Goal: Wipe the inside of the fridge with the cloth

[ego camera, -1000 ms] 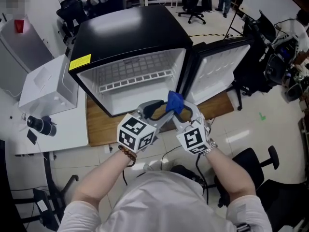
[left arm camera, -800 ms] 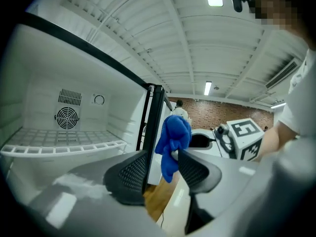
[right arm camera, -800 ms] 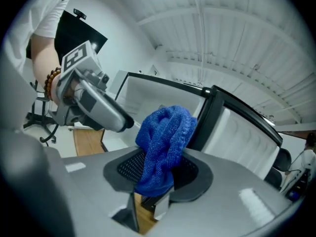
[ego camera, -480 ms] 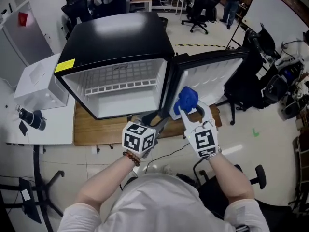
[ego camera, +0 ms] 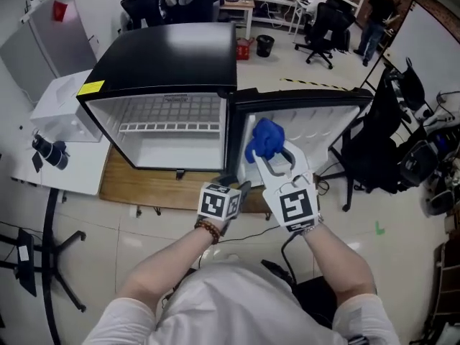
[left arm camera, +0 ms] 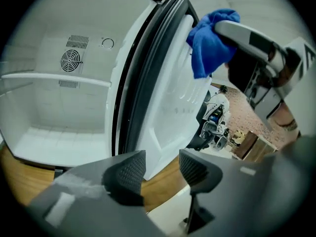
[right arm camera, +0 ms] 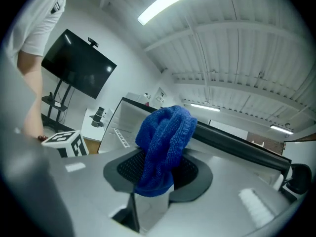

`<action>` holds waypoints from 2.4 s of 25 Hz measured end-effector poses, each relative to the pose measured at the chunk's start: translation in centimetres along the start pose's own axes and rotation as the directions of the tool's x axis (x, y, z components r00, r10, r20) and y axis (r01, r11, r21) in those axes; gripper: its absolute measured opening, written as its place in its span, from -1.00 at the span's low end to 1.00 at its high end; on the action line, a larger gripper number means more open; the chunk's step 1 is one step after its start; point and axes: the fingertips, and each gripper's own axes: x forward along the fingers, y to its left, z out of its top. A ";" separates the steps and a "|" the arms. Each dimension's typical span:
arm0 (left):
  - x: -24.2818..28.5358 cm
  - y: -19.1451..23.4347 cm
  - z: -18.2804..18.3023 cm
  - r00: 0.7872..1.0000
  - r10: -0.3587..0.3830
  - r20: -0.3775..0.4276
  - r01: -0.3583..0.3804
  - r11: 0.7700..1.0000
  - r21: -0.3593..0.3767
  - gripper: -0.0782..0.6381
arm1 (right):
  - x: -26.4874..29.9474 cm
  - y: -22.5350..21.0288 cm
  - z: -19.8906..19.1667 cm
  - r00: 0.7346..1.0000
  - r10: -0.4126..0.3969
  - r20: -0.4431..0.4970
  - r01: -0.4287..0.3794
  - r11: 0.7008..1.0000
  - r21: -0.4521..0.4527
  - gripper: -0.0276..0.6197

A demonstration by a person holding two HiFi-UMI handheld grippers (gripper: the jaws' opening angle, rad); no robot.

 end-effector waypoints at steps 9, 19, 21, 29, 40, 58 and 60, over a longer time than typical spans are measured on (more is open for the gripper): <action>3.1 1.3 -0.3 0.988 0.151 -0.016 -0.151 0.987 -0.050 -0.13 | 1.8 0.3 2.1 0.993 0.104 0.057 -0.100 0.992 -0.071 -0.49; 6.2 2.6 -3.8 0.960 0.221 -0.171 -0.250 0.952 -0.175 -0.16 | 2.2 0.0 2.2 0.992 0.116 0.043 -0.113 0.992 -0.062 -0.50; 5.7 3.4 -4.5 0.940 0.263 -0.217 -0.303 0.937 -0.176 -0.22 | 2.1 0.0 2.2 0.993 0.115 0.041 -0.112 0.992 -0.057 -0.50; 5.1 5.0 -4.0 0.922 0.332 -0.199 -0.352 0.934 -0.069 -0.30 | 2.8 0.2 2.3 0.994 0.107 0.029 -0.105 0.993 -0.062 -0.50; 4.7 4.3 -4.2 0.937 0.304 -0.172 -0.315 0.948 -0.037 -0.34 | 2.2 -1.0 1.6 0.998 0.064 0.004 -0.064 0.998 -0.017 -0.53; 4.3 3.6 -2.3 0.968 0.238 -0.079 -0.240 0.971 -0.017 -0.37 | -0.6 -4.8 -1.3 0.993 -0.093 -0.079 0.093 0.996 -0.002 -0.54; 4.1 3.5 -2.1 0.968 0.238 -0.079 -0.240 0.970 -0.021 -0.37 | -1.2 -5.6 -1.7 0.989 -0.117 -0.090 0.118 0.993 0.001 -0.54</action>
